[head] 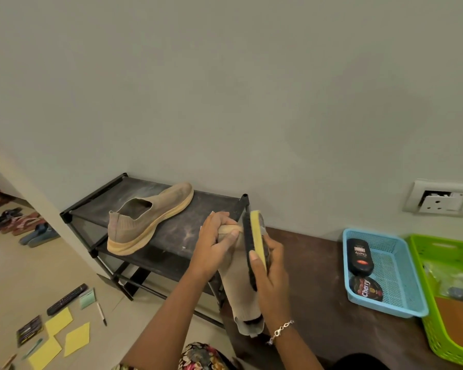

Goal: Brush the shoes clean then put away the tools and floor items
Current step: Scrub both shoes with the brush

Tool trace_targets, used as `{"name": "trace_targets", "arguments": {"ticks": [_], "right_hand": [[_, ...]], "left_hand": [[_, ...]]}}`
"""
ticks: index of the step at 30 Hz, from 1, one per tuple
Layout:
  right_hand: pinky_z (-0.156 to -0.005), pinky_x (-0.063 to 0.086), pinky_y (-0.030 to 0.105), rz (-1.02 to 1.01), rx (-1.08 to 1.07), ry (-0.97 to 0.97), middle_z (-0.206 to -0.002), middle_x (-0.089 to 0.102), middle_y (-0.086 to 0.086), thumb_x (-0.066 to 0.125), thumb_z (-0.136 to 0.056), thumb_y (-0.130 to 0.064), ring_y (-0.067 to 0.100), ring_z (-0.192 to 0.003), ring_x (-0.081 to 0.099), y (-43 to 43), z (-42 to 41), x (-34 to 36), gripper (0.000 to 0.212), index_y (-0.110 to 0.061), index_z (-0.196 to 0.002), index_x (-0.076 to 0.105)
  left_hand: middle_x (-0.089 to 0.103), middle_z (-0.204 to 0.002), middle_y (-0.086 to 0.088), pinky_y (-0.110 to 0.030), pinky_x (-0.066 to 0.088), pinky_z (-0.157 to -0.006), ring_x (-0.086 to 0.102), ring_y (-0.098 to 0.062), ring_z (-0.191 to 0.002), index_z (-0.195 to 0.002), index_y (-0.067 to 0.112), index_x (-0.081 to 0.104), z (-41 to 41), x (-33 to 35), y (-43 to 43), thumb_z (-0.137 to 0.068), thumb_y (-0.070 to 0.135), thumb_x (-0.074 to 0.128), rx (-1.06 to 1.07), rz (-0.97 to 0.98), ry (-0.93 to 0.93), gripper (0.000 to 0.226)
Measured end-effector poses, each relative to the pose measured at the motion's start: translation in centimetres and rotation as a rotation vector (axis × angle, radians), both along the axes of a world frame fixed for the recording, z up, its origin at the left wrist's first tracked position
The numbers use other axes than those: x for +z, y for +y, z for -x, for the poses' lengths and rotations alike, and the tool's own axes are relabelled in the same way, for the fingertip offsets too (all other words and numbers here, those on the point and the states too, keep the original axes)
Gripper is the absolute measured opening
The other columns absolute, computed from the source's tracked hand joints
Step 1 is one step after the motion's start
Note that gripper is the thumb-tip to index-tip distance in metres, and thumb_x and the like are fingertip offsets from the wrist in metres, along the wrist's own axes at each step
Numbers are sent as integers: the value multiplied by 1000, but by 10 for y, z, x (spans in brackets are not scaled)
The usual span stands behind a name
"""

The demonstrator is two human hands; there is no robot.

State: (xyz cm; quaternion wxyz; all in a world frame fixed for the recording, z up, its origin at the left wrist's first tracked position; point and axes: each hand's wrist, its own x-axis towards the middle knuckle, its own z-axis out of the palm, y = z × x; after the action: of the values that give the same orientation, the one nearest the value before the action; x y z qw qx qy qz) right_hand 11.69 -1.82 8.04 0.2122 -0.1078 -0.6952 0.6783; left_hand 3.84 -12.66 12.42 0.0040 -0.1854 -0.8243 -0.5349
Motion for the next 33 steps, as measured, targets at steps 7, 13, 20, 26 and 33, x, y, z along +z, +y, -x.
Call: {"name": "trace_targets", "arguments": {"ticks": [7,13,20,26,33], "right_hand": [[-73,44,30,351,-15,-349,-111,54,3,48,-95,-21,10,-88,52,22,-5,-59,17,-21,-112,46],[-63,38,26,381,7,-375,-110,57,2,45,-96,-26,15,-86,52,21,-11,-61,21,-23,-117,47],[-70,43,29,351,-7,-308,-111,54,-1,47,-95,-25,17,-96,50,37,-18,-47,23,-23,-118,48],[-94,44,42,-6,-52,-313,-123,50,-3,48,-94,-31,16,-107,48,62,-16,-59,27,-39,-118,39],[-95,39,29,-273,80,-427,-134,47,-2,46,-95,-30,16,-115,48,70,-35,-88,41,-27,-134,35]], "left_hand": [[54,-130,3,-42,-12,-115,15,-5,-140,-112,20,55,8,23,-5,-90,27,56,-47,511,314,23],[45,-140,1,-52,-21,-107,20,-13,-141,-129,24,46,11,44,21,-91,45,49,-169,1314,509,44],[63,-110,6,-38,-20,-110,55,-11,-111,-109,24,55,-3,26,31,-91,35,51,-25,1072,581,22],[64,-100,8,-40,25,-113,53,-15,-108,-105,22,60,-48,-47,1,-85,19,64,87,500,282,21],[53,-122,9,-27,39,-96,45,-16,-118,-121,25,44,-68,-123,1,-83,6,55,115,566,29,44]]}}
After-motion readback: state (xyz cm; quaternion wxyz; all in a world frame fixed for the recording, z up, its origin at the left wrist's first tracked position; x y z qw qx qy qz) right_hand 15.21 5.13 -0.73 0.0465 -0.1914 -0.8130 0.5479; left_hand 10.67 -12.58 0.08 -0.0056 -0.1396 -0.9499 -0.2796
